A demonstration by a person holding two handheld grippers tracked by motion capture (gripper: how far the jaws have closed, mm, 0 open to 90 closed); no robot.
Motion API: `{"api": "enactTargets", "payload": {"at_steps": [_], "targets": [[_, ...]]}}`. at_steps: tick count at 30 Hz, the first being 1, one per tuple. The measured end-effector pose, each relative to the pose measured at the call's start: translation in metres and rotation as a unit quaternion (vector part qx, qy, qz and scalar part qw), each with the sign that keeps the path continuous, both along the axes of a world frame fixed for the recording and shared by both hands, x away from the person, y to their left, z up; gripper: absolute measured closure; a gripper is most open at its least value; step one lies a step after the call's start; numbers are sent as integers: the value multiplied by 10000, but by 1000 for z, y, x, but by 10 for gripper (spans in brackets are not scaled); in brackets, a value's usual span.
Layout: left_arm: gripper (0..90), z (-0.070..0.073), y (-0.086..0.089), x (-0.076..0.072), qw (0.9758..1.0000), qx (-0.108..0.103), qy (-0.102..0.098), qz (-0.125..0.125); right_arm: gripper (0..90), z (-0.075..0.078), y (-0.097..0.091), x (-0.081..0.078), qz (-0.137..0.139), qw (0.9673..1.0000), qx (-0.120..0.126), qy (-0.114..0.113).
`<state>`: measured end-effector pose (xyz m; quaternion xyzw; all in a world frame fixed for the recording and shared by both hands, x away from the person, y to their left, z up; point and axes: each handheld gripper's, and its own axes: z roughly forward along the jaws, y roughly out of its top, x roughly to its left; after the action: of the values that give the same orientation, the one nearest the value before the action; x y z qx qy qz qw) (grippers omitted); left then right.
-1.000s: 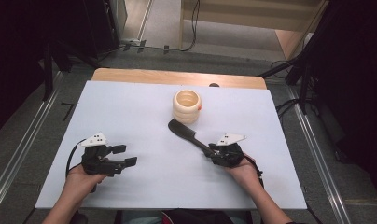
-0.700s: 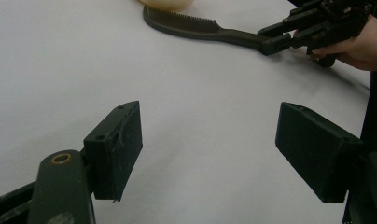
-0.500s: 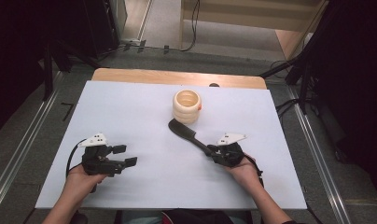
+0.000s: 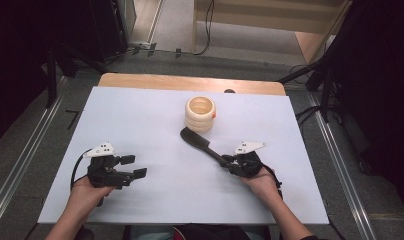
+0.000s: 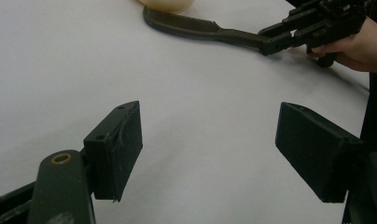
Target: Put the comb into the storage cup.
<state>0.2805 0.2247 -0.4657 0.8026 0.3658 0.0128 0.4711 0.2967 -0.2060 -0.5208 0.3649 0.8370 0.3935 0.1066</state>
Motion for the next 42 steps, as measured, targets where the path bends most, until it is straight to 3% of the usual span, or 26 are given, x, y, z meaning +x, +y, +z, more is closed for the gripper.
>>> {"api": "enactTargets", "payload": {"at_steps": [20,34,42], "targets": [[235,0,0,1,10000,-12,48,30,700,22,9,-6,196,9982,532,-182],[232,3,-5,4,9997,-95,217,66,700,41,26,-11,132,9953,870,-409],[233,8,-14,9,9990,-80,433,100,700,49,38,-11,71,9937,997,-503]]}}
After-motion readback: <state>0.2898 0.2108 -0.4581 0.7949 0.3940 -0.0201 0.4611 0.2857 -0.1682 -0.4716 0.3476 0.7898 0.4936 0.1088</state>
